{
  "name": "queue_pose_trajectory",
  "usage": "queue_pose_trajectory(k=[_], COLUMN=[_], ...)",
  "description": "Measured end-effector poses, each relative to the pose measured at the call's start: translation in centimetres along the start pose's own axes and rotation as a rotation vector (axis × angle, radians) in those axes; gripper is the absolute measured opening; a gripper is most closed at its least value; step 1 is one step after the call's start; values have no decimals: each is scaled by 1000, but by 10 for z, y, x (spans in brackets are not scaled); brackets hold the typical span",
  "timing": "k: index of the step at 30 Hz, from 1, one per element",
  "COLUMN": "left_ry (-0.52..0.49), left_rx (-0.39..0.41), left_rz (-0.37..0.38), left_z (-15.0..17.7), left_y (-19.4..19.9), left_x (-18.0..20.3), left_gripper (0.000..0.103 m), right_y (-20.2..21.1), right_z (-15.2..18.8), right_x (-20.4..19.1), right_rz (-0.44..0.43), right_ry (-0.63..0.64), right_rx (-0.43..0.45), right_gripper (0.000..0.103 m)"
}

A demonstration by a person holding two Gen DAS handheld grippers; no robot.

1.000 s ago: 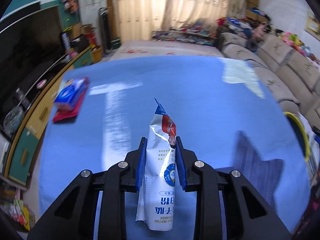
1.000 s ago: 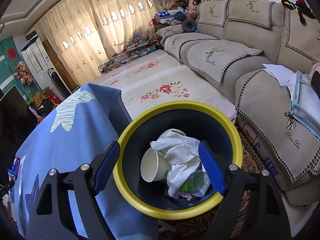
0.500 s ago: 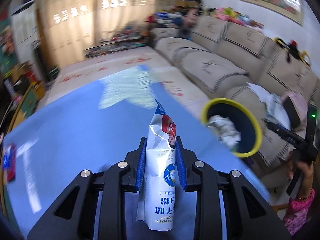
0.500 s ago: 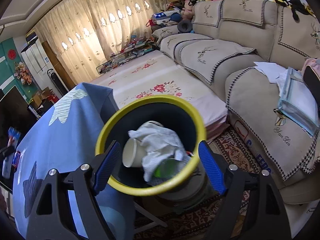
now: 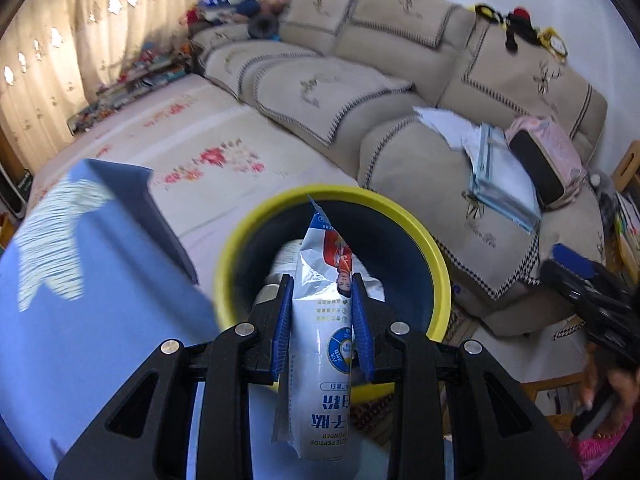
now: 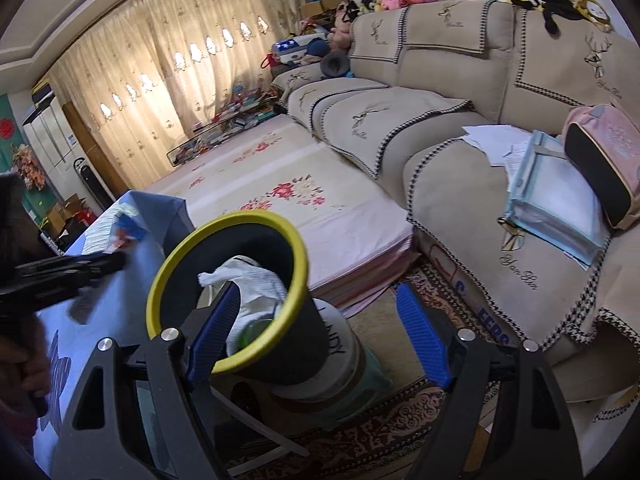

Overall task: Collect trash
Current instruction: 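Carry the toothpaste tube into the yellow bin and open the left tool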

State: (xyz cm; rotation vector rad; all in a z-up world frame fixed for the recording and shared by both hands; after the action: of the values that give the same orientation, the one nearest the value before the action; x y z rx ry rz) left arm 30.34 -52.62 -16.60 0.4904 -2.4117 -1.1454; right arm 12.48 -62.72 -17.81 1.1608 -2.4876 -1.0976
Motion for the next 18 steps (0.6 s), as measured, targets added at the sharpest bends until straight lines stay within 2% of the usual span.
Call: queue_pose_trajectory(k=[7,9,11,14,18], left_ry=[-7,-1,20,48,79], left_rx=[-73,-86,-82,-62,23], left_rz=[16,7,-10,-20,-61], left_z=[-7,-7,-5,0,9], left_y=[-59,-70,-71,-60,-8], left_x=[7,4,-3,-12,-29], left_gripper=[30,38,65,74,87], right_y=[3,4,5,10,16], right_z=[0,0,-1,-2,-2], right_x=[14,12,8,0,-7], right_rz=[16,12,4,-7,-11], right_ry=[-24,-22,-13,4,21], right_rx=[5,3,4,10,19], right_gripper=[76,76,76,76,77])
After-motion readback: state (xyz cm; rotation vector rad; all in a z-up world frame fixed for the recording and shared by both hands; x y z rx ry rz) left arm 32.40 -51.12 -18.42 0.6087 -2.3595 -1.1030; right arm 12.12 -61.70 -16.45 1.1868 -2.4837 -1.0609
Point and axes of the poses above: each gripper's, at about its wrist camera, not at the fingertips, and y roughly against the way its jaws point, x to its right, z to its underside, the point moved 10 cm from there along -y, roughly the way its jaws point, and after that the axes turned 11 degrees about z, right-handed, at the moved point
